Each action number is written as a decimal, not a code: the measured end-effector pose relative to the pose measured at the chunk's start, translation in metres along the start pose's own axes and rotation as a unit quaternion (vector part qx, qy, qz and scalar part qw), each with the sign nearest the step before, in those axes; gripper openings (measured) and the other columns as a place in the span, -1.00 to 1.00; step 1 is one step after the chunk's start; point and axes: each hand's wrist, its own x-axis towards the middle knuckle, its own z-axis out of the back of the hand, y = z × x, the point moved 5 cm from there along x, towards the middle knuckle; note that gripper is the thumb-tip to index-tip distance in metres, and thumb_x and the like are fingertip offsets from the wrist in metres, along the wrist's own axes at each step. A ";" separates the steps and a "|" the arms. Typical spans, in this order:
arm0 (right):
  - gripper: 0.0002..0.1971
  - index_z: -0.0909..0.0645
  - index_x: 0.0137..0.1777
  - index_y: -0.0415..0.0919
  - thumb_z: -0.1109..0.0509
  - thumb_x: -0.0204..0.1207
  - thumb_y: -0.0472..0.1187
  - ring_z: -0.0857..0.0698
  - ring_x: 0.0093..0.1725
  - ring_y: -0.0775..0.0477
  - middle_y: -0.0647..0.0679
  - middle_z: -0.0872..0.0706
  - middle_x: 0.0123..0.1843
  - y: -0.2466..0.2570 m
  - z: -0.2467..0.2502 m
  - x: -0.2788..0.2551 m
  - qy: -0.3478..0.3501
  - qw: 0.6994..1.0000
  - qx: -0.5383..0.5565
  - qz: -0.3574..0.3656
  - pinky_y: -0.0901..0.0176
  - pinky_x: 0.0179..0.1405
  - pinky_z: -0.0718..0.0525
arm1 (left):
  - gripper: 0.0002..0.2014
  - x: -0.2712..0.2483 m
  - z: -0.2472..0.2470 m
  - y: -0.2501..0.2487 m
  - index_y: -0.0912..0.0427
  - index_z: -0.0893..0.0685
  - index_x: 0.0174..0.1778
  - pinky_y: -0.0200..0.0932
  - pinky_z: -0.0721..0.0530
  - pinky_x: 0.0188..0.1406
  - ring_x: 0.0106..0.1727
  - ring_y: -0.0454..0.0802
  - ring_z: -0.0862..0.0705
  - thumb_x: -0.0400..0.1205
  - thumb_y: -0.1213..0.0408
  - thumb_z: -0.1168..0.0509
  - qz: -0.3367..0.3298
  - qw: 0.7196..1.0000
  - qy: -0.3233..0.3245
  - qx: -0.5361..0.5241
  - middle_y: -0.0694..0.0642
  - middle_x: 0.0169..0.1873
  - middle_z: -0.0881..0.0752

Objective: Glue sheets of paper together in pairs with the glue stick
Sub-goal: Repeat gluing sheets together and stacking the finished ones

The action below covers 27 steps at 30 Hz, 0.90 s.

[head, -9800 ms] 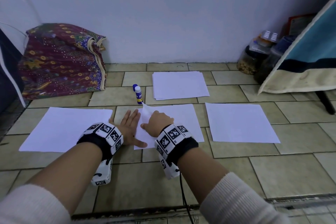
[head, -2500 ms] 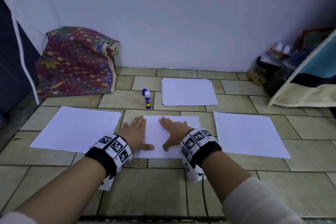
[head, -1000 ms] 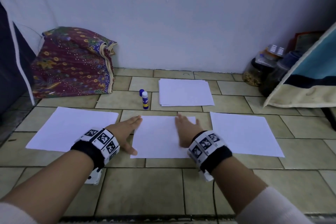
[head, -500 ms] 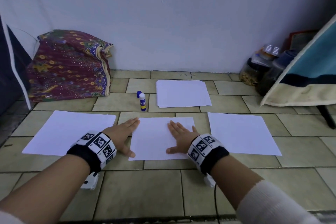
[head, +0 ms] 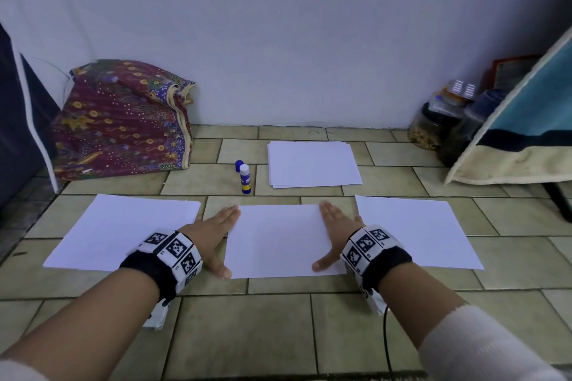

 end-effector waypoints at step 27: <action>-0.58 -0.70 0.25 -0.09 -0.56 0.38 -0.35 -0.60 0.21 0.03 0.02 -0.63 0.30 0.004 0.007 -0.039 -0.098 0.884 0.454 0.050 0.27 0.23 -0.53 | 0.37 0.006 -0.001 0.000 0.20 0.49 0.60 0.26 0.11 0.60 0.64 -0.05 0.41 0.35 -0.20 -0.53 0.016 0.999 0.014 0.027 0.03 0.60 0.51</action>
